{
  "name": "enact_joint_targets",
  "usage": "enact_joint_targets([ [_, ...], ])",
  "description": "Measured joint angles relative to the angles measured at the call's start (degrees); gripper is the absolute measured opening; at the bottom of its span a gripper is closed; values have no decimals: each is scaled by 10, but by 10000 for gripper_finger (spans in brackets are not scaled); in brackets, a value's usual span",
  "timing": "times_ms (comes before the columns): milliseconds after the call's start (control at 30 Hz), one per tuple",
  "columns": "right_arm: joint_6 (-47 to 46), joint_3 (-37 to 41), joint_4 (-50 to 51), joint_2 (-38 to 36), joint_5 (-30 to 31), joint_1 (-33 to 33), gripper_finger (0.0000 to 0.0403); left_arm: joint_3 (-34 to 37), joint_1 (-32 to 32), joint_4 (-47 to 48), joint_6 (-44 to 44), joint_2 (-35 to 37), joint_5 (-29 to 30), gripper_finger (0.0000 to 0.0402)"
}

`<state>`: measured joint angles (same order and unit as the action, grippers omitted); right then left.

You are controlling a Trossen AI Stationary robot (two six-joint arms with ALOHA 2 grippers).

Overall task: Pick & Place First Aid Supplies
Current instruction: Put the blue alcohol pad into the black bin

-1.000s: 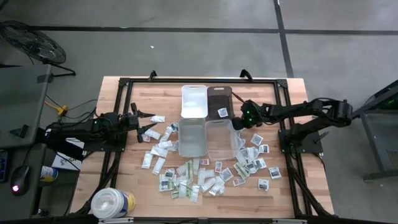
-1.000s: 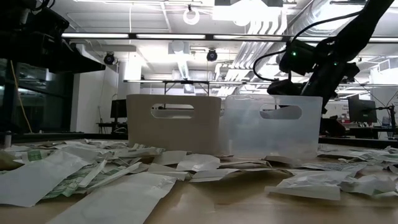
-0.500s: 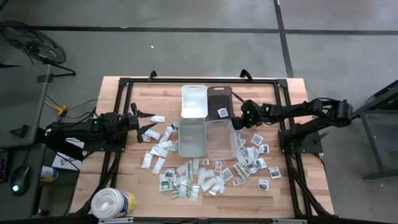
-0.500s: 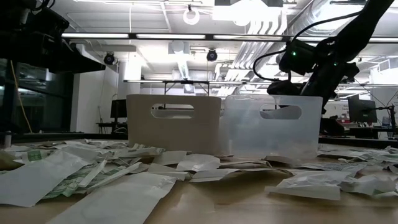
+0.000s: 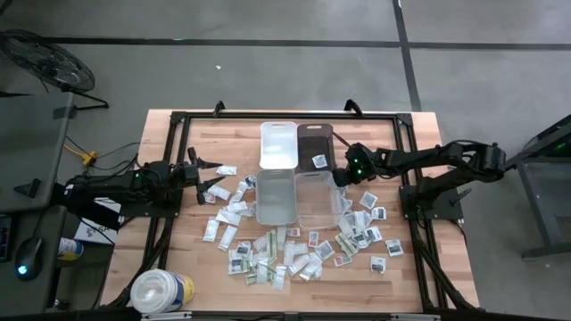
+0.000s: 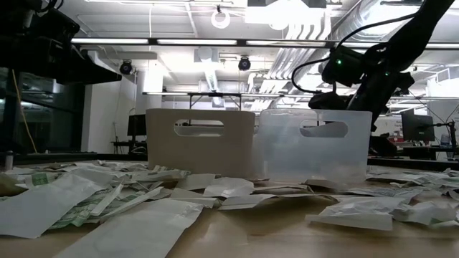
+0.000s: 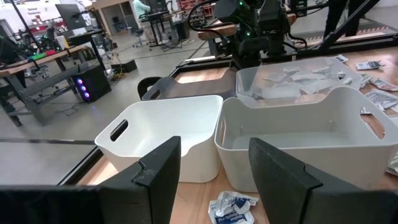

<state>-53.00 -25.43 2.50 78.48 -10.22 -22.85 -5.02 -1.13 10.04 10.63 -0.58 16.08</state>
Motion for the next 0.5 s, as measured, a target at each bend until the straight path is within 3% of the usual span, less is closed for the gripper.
enact_joint_targets([
  [500,-2,0,-3,-6,-7,0,1,0,0,0,0,0,0,189],
])
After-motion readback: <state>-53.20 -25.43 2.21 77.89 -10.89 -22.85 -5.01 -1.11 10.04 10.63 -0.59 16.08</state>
